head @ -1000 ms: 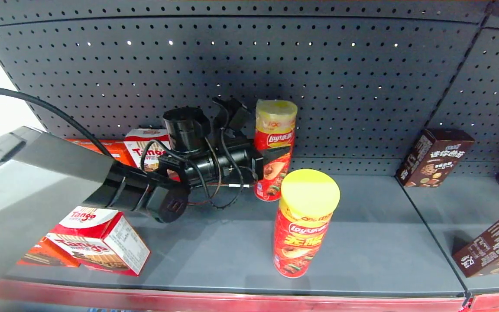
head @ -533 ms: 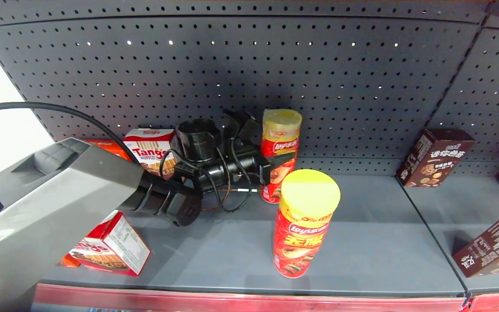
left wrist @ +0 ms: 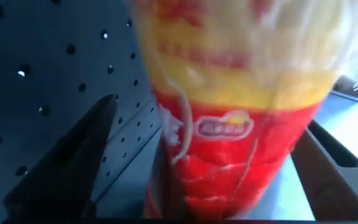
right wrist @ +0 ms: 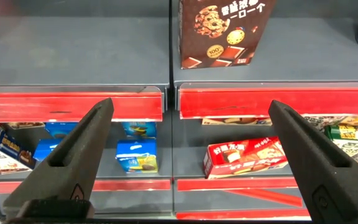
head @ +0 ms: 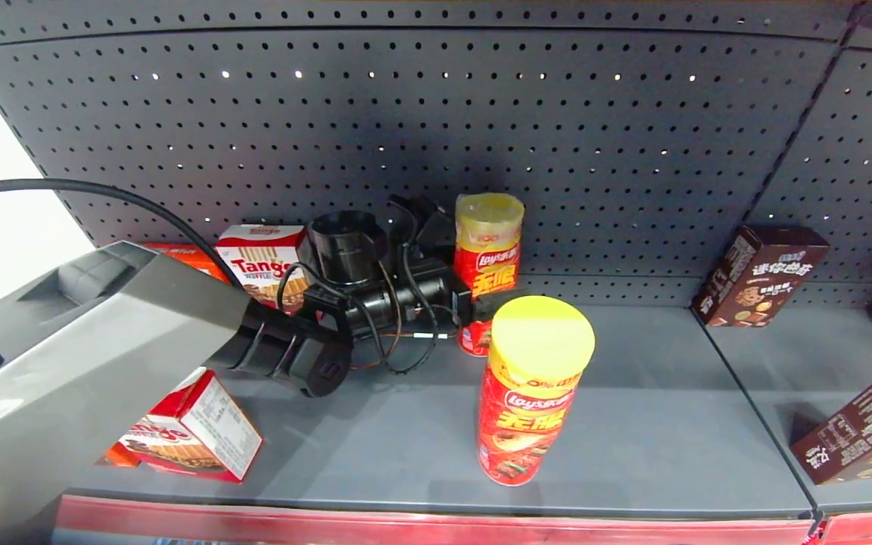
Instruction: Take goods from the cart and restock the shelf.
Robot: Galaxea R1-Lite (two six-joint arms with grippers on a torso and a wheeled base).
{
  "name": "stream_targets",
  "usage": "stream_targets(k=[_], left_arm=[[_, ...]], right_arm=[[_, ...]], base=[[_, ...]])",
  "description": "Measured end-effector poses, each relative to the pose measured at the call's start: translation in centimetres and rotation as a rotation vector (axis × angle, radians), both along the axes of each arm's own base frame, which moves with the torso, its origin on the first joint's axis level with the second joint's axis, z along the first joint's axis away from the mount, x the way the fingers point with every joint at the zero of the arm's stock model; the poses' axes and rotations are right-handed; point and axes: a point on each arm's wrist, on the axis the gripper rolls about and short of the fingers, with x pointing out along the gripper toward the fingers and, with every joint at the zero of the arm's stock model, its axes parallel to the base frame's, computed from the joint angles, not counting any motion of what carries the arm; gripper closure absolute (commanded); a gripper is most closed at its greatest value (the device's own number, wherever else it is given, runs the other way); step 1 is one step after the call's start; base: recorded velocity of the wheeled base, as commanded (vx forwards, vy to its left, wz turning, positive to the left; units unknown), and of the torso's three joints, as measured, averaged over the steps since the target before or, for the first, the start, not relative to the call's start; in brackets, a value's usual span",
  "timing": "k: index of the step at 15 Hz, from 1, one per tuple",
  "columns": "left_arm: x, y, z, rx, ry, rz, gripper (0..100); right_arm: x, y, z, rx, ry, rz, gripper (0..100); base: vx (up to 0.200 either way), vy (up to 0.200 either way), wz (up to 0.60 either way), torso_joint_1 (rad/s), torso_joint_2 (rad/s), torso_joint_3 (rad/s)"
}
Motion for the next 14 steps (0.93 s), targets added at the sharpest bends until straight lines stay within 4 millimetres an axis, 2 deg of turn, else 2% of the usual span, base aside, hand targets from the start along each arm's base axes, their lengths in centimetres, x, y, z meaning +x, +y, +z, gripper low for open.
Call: stream_targets(k=[4,8,11,14], left_arm=[[-1.4,1.1,2.3,0.052,0.093,0.037,0],[-4.1,2.4,4.7,0.171,0.226,0.082,0],[-5.6,3.3,6.0,0.280,0.171,0.141,0],[-6.0,3.6,6.5,0.348,0.096,0.249,0]], right_arm=[[0.0,0.0,0.0,0.000,0.000,0.000,0],[0.0,0.0,0.0,0.000,0.000,-0.001,0],[0.0,0.0,0.0,0.000,0.000,0.000,0],[0.0,0.0,0.0,0.000,0.000,0.000,0]], base=[[0.000,0.000,0.00,0.000,0.00,0.000],[0.000,0.000,0.00,0.000,0.00,0.000],[0.000,0.000,0.00,0.000,0.00,0.000],[0.000,0.000,0.00,0.000,0.00,0.000]])
